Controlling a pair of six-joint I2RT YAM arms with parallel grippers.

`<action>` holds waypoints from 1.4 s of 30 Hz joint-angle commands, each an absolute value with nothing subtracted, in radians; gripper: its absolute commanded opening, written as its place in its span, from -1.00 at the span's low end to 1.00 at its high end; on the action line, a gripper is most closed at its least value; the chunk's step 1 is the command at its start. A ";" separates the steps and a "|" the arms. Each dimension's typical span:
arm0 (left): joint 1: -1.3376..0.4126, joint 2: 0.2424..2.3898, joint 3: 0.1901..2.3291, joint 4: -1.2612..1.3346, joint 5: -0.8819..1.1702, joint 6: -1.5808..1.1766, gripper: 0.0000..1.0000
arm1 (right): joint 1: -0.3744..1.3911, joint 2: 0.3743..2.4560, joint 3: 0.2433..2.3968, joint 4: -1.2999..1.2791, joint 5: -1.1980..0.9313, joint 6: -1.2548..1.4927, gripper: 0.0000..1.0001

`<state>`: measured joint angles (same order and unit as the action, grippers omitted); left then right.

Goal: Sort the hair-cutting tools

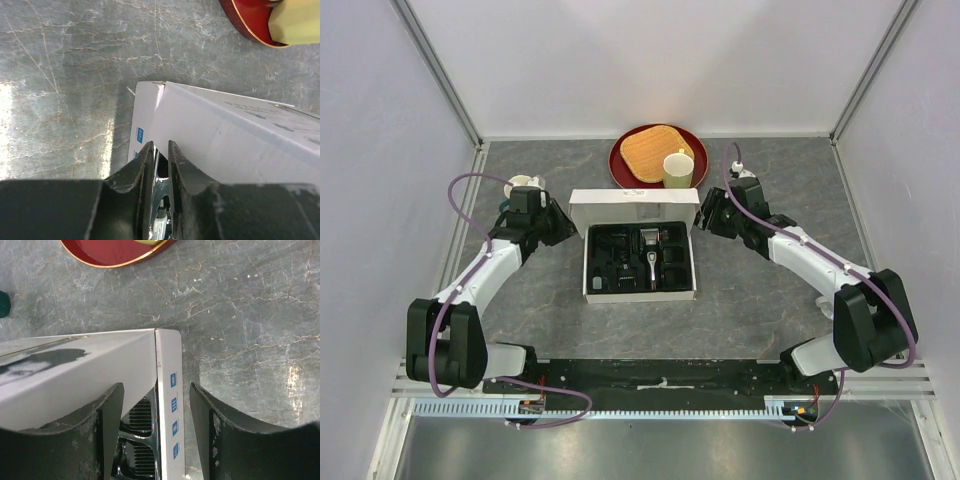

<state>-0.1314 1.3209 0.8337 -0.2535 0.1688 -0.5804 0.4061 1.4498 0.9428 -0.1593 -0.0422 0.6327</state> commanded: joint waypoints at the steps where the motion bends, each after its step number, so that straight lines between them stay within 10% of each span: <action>1: -0.144 1.290 0.808 -0.190 0.236 -0.612 -0.55 | 0.420 1.398 0.927 -0.163 -0.034 0.644 0.26; 24: -0.167 1.301 0.773 -0.201 0.203 -0.612 -0.77 | 0.431 1.367 0.899 -0.181 0.020 0.649 0.25; 42: -0.166 1.025 0.808 -0.295 -0.046 -0.664 -0.56 | 0.431 1.307 0.992 -0.060 0.149 0.635 0.31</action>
<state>-0.1654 1.1046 0.7784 -0.2832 0.0551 -0.6235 0.4263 1.2964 0.9199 -0.1837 0.1589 0.6407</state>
